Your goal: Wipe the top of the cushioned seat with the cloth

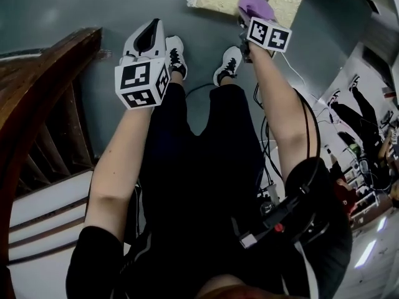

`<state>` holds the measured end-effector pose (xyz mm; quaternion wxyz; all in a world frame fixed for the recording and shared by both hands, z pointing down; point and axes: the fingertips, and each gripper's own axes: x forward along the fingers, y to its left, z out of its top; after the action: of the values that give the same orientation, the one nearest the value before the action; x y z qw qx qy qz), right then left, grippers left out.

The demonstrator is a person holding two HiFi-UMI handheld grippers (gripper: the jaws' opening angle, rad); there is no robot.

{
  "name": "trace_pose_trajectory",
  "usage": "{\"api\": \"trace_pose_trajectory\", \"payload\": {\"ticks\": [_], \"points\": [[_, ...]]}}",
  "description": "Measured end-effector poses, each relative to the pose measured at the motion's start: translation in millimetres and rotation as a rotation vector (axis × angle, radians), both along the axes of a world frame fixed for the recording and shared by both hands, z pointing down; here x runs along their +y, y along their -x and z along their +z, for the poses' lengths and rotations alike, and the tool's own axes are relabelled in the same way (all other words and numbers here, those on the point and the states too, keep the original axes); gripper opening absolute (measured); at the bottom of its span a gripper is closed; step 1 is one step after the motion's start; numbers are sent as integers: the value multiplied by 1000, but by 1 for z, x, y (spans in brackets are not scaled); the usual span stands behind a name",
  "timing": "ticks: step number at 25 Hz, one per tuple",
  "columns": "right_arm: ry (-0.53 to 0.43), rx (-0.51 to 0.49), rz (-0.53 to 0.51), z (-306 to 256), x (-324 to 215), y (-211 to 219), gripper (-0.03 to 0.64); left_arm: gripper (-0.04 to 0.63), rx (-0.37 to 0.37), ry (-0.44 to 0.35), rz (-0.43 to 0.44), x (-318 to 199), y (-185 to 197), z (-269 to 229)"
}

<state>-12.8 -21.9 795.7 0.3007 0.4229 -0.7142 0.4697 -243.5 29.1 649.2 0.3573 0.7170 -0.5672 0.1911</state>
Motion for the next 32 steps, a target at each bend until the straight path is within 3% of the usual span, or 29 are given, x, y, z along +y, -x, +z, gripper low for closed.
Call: {"api": "trace_pose_trajectory", "payload": {"ticks": [15, 17, 20, 23, 27, 32], "points": [[-12, -37, -105, 4, 2, 77, 23, 5, -13, -18, -80, 34, 39, -10], [8, -70, -157, 3, 6, 98, 23, 5, -23, -18, -82, 42, 40, -12], [51, -124, -282, -2, 16, 140, 23, 5, -105, -26, -17, 56, 37, -20], [45, -194, -327, -32, 19, 166, 23, 5, -126, -20, 31, 73, 32, -41], [33, -299, -384, -104, 28, 189, 23, 5, -119, -30, 3, 85, 41, -86], [-40, -379, -436, -194, 21, 187, 23, 5, -53, -124, -5, 58, 22, -166]]}}
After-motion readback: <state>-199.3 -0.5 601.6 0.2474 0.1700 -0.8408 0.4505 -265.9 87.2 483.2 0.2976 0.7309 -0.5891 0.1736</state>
